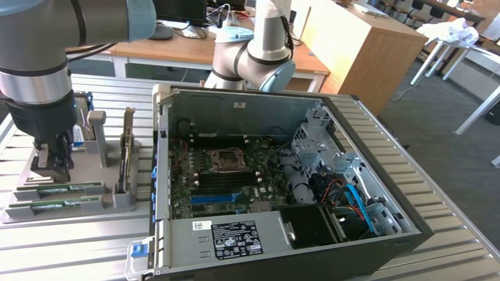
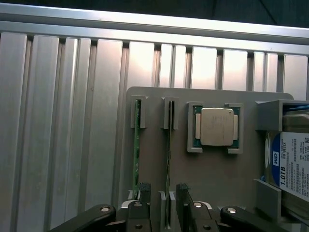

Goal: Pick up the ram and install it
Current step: 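Pick up the ram and move it above insertion slot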

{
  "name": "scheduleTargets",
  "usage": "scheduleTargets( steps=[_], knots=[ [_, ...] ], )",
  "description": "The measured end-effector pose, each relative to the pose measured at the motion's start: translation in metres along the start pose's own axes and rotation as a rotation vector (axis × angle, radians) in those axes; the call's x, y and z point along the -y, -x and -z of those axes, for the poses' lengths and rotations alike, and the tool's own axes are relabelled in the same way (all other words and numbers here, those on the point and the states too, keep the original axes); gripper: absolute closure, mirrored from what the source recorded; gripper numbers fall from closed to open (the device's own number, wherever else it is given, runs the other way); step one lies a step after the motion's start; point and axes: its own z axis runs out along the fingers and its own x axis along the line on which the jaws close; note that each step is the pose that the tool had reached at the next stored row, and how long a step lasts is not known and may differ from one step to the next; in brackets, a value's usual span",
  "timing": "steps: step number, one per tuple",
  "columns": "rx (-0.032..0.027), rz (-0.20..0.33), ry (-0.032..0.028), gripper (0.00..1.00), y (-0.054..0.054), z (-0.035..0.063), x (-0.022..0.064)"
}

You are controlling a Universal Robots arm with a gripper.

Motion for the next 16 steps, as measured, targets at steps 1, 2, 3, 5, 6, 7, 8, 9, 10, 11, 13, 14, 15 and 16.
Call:
scheduleTargets(
  steps=[1,2,3,5,6,7,8,9,10,11,13,14,15,16],
  knots=[
    [0.0000,0.000,0.0000,0.65,0.000,0.0000,0.0000],
    [0.0000,0.000,0.0000,0.65,0.000,0.0000,0.0000],
    [0.0001,0.000,-0.0001,0.65,0.000,-0.0001,0.0000],
    [0.0001,0.000,-0.0001,0.65,0.000,-0.0001,0.0000],
    [0.0001,0.000,-0.0001,0.65,0.000,-0.0001,0.0000],
    [0.0001,0.000,-0.0001,0.65,0.000,-0.0001,0.0000],
    [0.0002,0.000,-0.0002,0.65,0.000,-0.0002,0.0000],
    [0.0003,0.000,-0.0005,0.65,-0.001,-0.0003,0.0000],
    [0.0001,0.000,-0.0002,0.65,-0.002,-0.0001,0.0000],
    [0.0000,0.000,-0.0001,0.65,-0.003,0.0000,-0.0001],
    [0.0002,0.000,-0.0002,0.65,-0.006,0.0000,-0.0003],
    [0.0000,0.000,-0.0001,0.65,-0.008,0.0001,-0.0004],
    [0.0001,0.000,-0.0002,0.65,-0.010,0.0001,-0.0005],
    [0.0001,0.000,-0.0002,0.65,-0.011,0.0001,-0.0005]
  ],
)
